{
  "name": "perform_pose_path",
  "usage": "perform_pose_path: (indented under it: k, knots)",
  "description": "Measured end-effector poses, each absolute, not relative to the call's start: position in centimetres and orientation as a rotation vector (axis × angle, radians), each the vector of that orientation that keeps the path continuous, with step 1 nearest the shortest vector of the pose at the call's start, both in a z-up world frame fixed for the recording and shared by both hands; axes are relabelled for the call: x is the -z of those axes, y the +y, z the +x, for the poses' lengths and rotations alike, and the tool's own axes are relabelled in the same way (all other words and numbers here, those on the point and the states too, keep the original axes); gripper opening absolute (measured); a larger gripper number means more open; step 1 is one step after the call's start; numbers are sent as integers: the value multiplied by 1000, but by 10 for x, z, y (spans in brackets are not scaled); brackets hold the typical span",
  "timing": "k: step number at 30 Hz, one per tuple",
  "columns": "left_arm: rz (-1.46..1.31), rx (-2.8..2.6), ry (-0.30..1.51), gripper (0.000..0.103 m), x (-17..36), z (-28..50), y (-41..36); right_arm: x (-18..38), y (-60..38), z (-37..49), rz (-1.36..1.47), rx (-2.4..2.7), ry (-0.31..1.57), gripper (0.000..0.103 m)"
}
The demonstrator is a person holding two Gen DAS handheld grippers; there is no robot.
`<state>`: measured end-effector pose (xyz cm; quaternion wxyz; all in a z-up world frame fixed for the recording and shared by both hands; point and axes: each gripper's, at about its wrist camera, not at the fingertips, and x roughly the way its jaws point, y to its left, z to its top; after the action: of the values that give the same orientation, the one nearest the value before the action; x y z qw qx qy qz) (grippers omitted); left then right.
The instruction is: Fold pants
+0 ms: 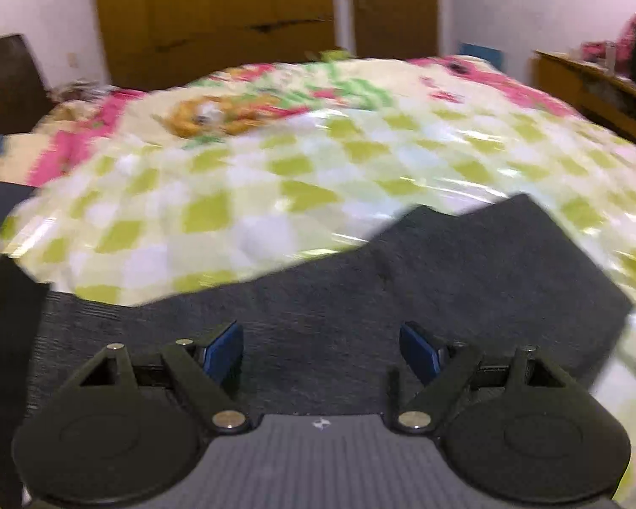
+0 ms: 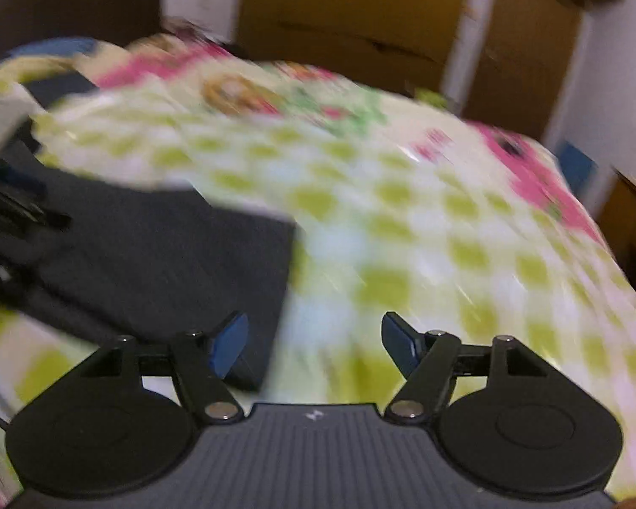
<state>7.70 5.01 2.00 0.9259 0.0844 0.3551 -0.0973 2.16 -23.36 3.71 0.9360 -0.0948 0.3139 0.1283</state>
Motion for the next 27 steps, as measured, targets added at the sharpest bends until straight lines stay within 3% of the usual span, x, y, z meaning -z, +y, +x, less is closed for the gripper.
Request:
perform_pose_path:
  k: [8,14,20,24,27]
  knots:
    - [290,108,740,95,2,61,70,44,-229,113,-15,-246,896,66]
    - [283,84,722,96,-14,47,83,24,-259,85,78,-206,869,69]
    - [299,40,803,99,3,44,91,41,-280,98,365,-353,925,70]
    - [260,27,836,98,-3,50,97,53,-279,116,447,-400,929,76]
    - [284,24,838,98,-4,50,93,50,-288,122,559,-442,932,70]
